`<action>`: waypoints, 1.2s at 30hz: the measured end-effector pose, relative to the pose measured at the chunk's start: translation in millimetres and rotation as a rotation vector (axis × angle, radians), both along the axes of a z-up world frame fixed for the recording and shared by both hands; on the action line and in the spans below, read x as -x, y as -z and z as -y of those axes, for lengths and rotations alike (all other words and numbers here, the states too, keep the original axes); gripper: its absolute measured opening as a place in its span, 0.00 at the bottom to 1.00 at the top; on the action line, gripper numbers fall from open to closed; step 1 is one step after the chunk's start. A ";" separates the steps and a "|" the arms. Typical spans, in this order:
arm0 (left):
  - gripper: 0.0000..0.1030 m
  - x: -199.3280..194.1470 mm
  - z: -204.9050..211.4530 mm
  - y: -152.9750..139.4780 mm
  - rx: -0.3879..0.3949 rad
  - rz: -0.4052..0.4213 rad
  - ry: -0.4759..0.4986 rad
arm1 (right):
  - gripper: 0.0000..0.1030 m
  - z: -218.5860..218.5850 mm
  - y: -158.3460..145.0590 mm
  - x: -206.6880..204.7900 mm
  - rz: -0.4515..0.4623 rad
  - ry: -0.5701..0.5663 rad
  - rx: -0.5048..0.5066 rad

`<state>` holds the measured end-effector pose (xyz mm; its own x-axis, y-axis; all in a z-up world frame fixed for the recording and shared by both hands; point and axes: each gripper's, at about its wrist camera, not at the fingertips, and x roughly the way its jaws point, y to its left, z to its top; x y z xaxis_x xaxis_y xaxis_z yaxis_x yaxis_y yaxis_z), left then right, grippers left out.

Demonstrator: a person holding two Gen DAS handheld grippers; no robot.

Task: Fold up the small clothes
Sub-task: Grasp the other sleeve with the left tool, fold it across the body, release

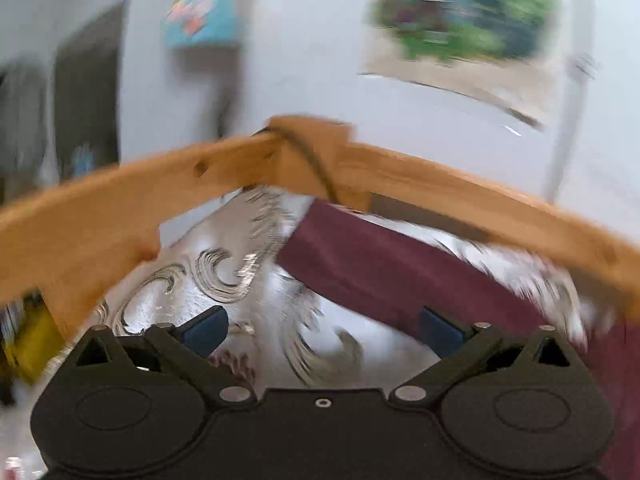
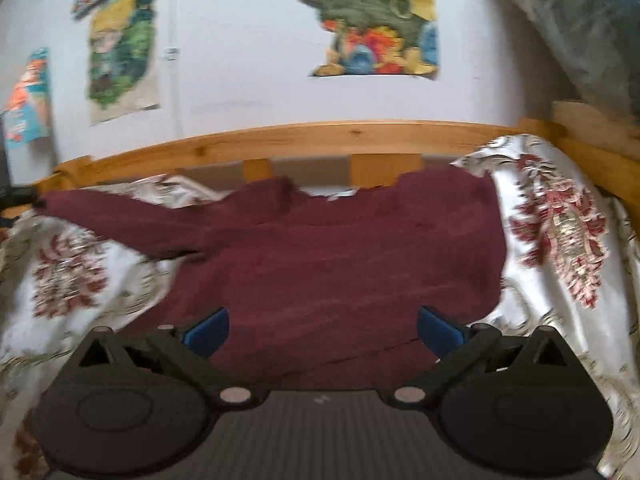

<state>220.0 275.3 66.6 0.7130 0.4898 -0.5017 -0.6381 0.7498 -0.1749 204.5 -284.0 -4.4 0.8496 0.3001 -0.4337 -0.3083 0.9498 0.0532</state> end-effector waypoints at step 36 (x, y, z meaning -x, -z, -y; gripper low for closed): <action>0.10 5.4 324.3 -72.4 -0.314 0.465 1.121 | 1.00 63.0 9.7 82.8 -0.028 0.075 -0.164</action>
